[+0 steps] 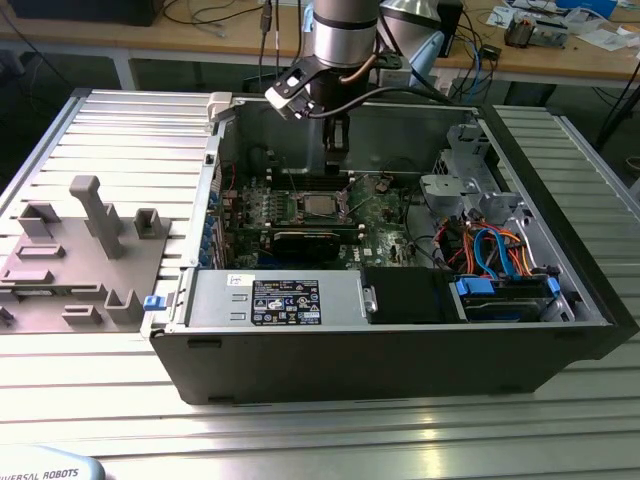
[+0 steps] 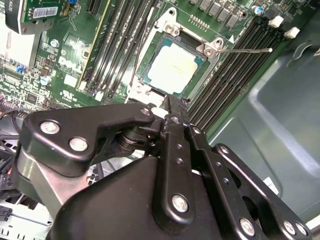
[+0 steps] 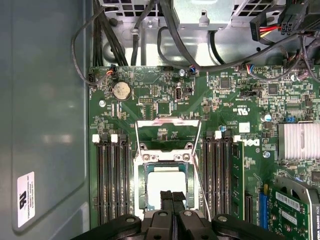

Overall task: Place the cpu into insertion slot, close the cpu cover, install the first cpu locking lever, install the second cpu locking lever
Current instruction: 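Close the cpu cover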

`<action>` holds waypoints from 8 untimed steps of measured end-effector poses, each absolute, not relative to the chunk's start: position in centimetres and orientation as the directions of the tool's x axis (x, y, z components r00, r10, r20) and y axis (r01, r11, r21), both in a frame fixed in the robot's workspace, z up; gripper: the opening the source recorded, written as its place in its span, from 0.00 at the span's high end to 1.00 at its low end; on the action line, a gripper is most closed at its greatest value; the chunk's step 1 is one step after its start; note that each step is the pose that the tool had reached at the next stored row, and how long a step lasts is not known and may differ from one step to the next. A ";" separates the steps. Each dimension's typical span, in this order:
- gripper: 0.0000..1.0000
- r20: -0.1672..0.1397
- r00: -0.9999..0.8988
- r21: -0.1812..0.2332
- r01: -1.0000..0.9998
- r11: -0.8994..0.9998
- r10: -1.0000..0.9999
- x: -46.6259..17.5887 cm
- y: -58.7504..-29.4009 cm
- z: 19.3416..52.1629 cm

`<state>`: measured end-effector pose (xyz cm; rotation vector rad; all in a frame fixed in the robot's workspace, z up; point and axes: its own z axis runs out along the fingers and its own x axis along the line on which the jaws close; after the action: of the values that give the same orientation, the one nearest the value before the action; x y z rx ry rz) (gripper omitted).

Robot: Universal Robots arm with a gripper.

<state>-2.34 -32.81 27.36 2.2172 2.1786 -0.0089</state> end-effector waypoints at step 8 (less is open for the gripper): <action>0.89 -0.027 0.018 0.020 1.000 -0.017 0.999 -1.5 -32.8 27.4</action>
<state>-1.50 -32.82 27.36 2.2171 2.1786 -0.0089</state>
